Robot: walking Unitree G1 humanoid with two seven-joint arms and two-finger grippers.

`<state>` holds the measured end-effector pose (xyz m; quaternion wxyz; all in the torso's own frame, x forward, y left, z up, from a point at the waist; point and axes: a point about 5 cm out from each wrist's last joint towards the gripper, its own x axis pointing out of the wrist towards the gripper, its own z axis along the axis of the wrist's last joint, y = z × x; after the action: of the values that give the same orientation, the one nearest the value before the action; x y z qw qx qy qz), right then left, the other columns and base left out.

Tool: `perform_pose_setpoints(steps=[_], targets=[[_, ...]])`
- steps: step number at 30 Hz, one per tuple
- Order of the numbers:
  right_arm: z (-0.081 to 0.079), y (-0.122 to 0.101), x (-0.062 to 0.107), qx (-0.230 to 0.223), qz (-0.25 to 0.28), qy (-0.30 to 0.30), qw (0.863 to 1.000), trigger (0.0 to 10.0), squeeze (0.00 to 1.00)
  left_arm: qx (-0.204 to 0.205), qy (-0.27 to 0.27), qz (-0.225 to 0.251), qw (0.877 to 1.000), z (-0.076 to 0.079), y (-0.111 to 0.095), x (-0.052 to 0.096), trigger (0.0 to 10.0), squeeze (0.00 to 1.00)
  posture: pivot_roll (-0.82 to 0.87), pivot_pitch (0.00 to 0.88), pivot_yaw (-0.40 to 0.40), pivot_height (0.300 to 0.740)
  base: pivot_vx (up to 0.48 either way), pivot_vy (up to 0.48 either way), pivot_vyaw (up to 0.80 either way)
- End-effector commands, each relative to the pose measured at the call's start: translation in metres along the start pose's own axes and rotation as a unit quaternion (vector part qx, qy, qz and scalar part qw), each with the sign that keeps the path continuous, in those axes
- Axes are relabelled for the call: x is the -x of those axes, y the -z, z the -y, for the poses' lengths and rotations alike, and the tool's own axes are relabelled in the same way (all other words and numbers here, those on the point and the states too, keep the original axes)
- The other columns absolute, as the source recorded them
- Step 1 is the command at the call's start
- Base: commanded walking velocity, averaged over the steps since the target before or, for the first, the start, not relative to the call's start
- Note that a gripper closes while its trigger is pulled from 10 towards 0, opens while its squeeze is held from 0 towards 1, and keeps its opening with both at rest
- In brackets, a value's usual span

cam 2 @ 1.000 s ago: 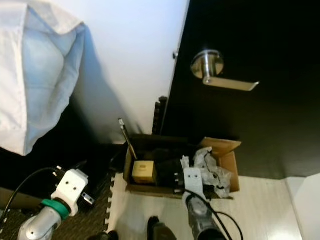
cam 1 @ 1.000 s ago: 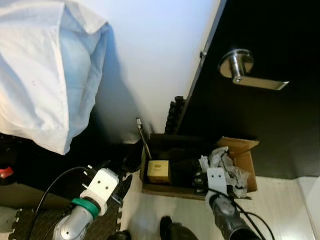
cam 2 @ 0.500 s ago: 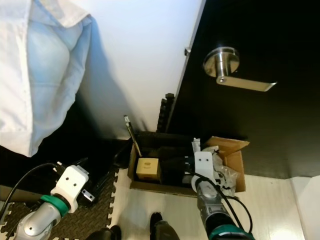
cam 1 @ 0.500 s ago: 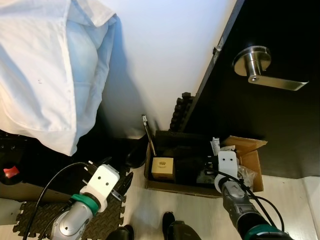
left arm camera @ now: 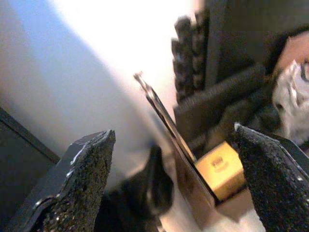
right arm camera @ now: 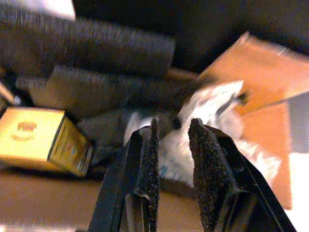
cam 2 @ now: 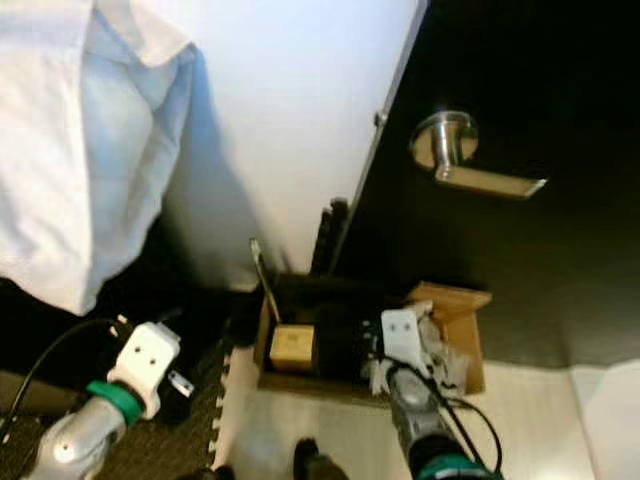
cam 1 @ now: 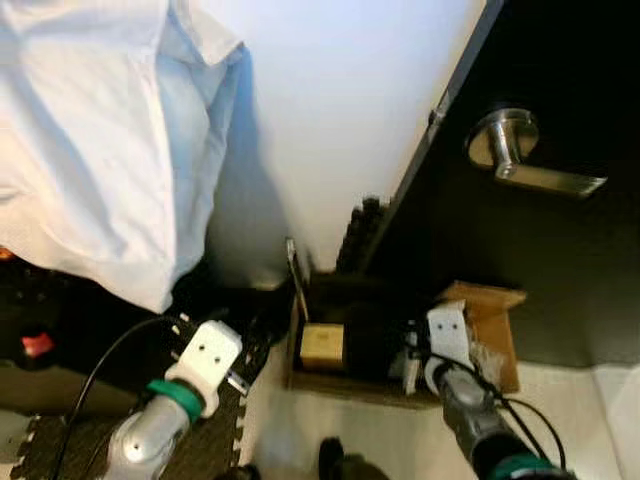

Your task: Clean up the room

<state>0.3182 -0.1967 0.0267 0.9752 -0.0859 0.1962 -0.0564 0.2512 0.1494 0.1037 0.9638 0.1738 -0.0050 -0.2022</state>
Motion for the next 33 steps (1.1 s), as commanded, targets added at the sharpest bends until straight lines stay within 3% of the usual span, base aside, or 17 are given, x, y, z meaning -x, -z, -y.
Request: perform_pose_setpoints(steps=[1,7,8,11,12,13,14,16,23,33], targets=[[0.006,0.021,0.007,0.004,-0.027,0.012,1.000,10.0,0.00,0.003,0.000,-0.020,1.000,0.004,0.012,0.001,10.0,0.00,0.07,0.048,-0.020,0.740,0.000,0.000,0.00],[0.002,0.031,0.013,-0.014,-0.023,0.009,1.000,10.0,0.00,0.001,-0.055,-0.039,0.998,-0.004,0.021,0.000,10.0,0.00,0.06,0.011,-0.026,0.740,0.000,0.000,0.00],[-0.009,0.030,0.015,-0.031,-0.011,-0.016,0.999,10.0,0.00,0.007,-0.081,-0.058,0.995,-0.007,0.027,0.001,10.0,0.00,0.06,0.000,-0.028,0.740,0.000,0.000,0.00],[-0.020,0.030,0.017,-0.046,-0.003,-0.039,0.998,10.0,0.00,0.017,-0.101,-0.076,0.992,-0.010,0.034,0.001,10.0,0.00,0.05,0.000,-0.029,0.740,0.000,0.000,0.00],[-0.032,0.028,0.019,-0.054,0.008,-0.068,0.996,10.0,0.00,0.038,-0.121,-0.093,0.988,-0.013,0.042,0.002,10.0,0.00,0.05,0.000,-0.030,0.740,0.000,0.000,0.00],[-0.032,0.028,0.019,-0.054,0.008,-0.068,0.996,10.0,0.00,0.038,-0.121,-0.093,0.988,-0.013,0.042,0.002,10.0,0.00,0.05,0.000,-0.030,0.740,0.000,0.000,0.00],[-0.043,0.028,0.022,-0.053,0.013,-0.093,0.994,10.0,0.00,0.052,-0.138,-0.121,0.982,-0.014,0.055,0.005,10.0,0.00,0.05,0.000,-0.033,0.740,0.000,0.000,0.00],[-0.051,0.029,0.024,-0.060,0.013,-0.107,0.992,10.0,0.00,0.064,-0.154,-0.142,0.976,-0.016,0.067,0.010,10.0,0.00,0.04,0.000,-0.041,0.740,0.000,0.000,0.00],[-0.053,0.037,0.025,-0.080,-0.016,-0.098,0.992,10.0,0.00,0.077,-0.180,-0.164,0.967,-0.018,0.081,0.018,10.0,0.00,0.06,0.000,-0.068,0.740,0.000,0.000,0.00],[-0.061,0.031,0.023,-0.070,-0.020,-0.117,0.990,10.0,0.00,0.088,-0.194,-0.151,0.965,-0.019,0.082,0.007,10.0,0.00,0.07,0.000,-0.075,0.740,0.000,0.000,0.00]])
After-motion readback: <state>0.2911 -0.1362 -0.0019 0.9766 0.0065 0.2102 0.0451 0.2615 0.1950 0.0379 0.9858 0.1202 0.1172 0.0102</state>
